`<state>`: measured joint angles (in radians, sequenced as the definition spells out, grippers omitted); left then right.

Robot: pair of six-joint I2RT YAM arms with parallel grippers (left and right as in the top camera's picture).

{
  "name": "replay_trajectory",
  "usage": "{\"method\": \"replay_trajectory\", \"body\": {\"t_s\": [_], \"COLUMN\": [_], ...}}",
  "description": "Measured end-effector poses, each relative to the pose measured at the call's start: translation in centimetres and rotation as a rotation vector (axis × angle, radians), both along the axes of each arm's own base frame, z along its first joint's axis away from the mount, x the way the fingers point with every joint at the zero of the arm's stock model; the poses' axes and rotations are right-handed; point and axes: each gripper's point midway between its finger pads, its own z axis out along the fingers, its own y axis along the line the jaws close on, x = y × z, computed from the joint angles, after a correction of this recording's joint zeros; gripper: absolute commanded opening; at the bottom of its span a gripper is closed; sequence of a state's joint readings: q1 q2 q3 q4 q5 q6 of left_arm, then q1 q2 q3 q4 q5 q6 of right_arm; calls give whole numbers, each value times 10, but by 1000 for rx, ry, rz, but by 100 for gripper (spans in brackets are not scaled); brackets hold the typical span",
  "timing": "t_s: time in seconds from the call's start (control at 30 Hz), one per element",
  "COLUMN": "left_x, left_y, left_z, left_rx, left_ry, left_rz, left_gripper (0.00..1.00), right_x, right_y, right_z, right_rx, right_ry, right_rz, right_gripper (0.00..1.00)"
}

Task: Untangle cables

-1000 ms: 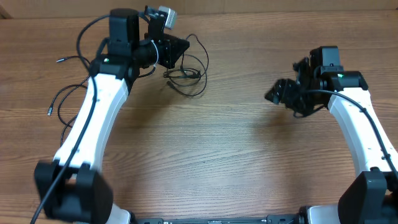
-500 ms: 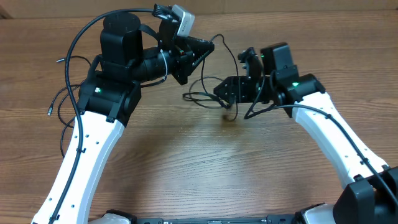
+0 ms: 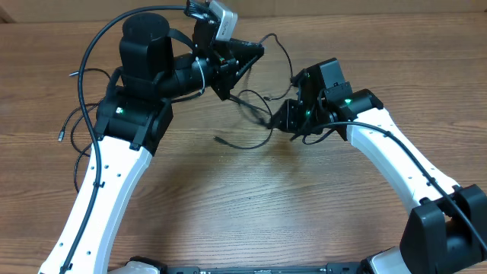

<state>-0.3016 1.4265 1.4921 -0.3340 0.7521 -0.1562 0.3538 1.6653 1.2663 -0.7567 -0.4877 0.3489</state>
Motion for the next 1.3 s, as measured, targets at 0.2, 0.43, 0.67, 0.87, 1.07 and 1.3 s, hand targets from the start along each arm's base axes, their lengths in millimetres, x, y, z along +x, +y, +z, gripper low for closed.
{"method": "replay_trajectory", "body": {"t_s": [0.2,0.43,0.67,0.87,1.07,1.3], "left_x": [18,12,-6,-7,-6,-7], "left_y": [21,11,-16,-20,-21,-20], "left_z": [-26,-18,-7,3,12,4], "left_rx": [71,31,-8,-30,-48,-41], "left_ry": [105,104,83,43,6,56], "left_rz": [183,131,25,9,5,9], "left_gripper": [4,4,4,4,4,4], "right_x": [-16,-14,-17,-16,-14,12], "right_y": [28,51,55,48,22,15], "right_z": [23,56,62,49,16,17], "right_rx": [185,369,409,340,141,104], "right_ry": [-17,-100,-96,-66,10,-61], "right_rz": [169,275,293,249,121,25], "right_gripper": [63,65,21,4,9,37]}}
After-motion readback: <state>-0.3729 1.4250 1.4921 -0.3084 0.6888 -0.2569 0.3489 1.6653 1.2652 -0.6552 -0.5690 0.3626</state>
